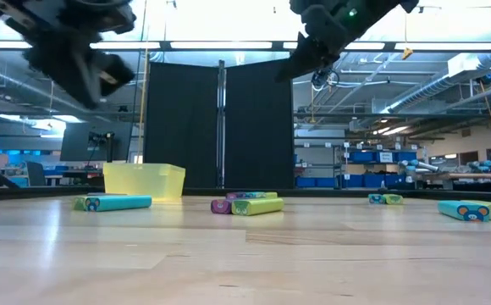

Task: Sort blocks
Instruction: Put the blue block into the yellow bin

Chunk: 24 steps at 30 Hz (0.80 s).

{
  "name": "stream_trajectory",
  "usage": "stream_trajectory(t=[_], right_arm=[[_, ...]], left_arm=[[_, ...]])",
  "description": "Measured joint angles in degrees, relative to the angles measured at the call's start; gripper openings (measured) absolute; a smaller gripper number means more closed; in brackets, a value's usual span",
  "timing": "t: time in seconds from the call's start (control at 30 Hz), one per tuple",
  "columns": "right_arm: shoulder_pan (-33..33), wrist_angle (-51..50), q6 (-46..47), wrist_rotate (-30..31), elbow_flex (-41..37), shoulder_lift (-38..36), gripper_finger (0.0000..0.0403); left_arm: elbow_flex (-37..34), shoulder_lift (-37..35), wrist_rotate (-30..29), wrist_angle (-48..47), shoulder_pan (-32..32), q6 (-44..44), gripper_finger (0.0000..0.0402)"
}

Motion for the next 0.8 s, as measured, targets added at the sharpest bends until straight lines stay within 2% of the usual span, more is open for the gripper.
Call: stream_trajectory(t=[0.33, 0.57, 0.8], right_arm=[[-1.7, 15.0, 1.7, -6.5, -4.7, 7.1, 0.0012], [-2.6, 22.5, 3.4, -7.2, -6.8, 11.9, 0.0012], [-3.3, 25.3, 4.9, -8.2, -9.4, 10.8, 0.0012]], left_arm=[[-10.5, 0.3, 9.8, 29.0, 10.8, 6.7, 0.0004], [-15.8, 0.3, 13.6, 44.3, 16.9, 8.4, 0.0004], [-21.2, 0.3, 17.9, 57.9, 22.9, 9.3, 0.0004]])
